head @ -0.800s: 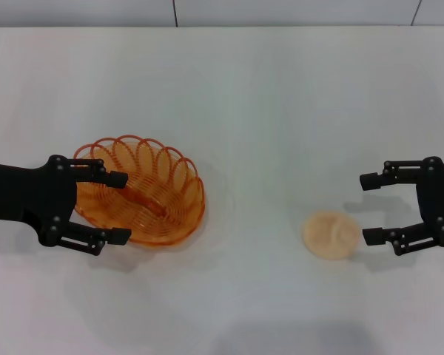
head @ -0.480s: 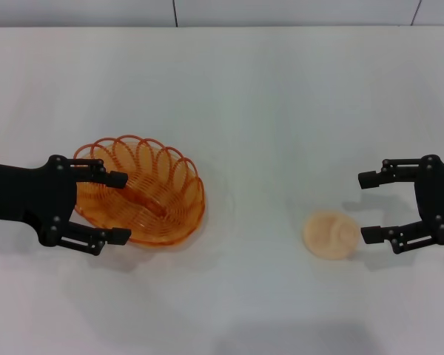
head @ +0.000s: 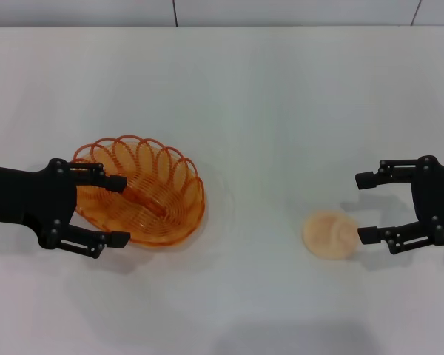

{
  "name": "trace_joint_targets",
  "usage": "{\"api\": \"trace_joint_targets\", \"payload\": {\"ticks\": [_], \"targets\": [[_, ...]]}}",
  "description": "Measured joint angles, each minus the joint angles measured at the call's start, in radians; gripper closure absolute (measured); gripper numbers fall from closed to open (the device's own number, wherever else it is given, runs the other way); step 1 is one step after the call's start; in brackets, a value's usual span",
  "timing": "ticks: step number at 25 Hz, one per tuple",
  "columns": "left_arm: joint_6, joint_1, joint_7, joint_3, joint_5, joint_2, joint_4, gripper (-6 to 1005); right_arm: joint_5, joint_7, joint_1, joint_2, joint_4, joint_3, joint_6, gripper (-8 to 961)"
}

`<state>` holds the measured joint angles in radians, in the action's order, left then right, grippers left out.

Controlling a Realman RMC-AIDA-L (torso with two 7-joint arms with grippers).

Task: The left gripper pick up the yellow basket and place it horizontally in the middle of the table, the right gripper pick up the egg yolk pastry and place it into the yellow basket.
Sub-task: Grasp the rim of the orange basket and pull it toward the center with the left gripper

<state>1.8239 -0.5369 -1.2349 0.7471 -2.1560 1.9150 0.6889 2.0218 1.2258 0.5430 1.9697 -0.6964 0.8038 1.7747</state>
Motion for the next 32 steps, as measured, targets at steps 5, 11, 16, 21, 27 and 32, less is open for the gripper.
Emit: {"api": "trace_joint_targets", "payload": {"ticks": [5, 11, 16, 21, 27, 32], "targets": [[0.000, 0.000, -0.005, -0.004, 0.000, 0.002, 0.002, 125, 0.000, 0.000, 0.000, 0.001, 0.000, 0.000, 0.000, 119], [0.005, -0.009, -0.236, -0.006, 0.019, 0.023, 0.097, 125, -0.002, -0.001, 0.000, 0.002, -0.009, 0.000, 0.000, 121], [0.009, -0.003, -0.524, 0.000, -0.014, 0.050, 0.259, 128, -0.005, -0.010, 0.003, 0.003, -0.016, 0.000, 0.000, 122], [0.008, -0.009, -0.757, -0.004, -0.061, 0.044, 0.364, 130, -0.009, -0.014, 0.003, 0.004, -0.026, -0.001, 0.000, 124], [-0.035, -0.076, -1.051, -0.002, -0.203, 0.004, 0.417, 133, -0.009, -0.030, 0.003, 0.010, -0.028, -0.003, -0.001, 125], [-0.091, -0.148, -1.127, 0.002, -0.419, 0.017, 0.408, 135, -0.009, -0.038, 0.004, 0.018, -0.028, -0.002, -0.002, 127]]}}
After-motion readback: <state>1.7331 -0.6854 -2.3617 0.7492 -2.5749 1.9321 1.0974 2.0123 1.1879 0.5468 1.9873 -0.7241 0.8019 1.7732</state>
